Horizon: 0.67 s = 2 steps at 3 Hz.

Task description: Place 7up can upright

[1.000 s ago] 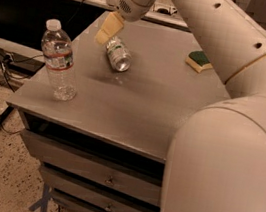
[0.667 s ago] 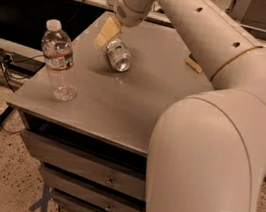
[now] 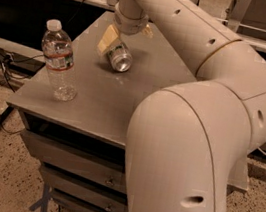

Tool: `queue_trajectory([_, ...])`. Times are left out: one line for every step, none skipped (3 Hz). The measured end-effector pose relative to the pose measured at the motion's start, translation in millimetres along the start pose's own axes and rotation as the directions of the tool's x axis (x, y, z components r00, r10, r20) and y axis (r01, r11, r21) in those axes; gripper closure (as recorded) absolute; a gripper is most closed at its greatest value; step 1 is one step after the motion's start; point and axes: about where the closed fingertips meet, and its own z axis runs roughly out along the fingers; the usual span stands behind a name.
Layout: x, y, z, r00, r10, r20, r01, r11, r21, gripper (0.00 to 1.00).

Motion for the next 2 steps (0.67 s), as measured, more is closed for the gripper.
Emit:
queue_trajectory([-1, 11, 3, 0.996, 0.064, -0.070, -0.063, 0.9978, 0.020, 0.00])
queue_trajectory([3, 25, 14, 0.985, 0.110, -0.129, -0.112, 0.9938, -0.003, 0.17])
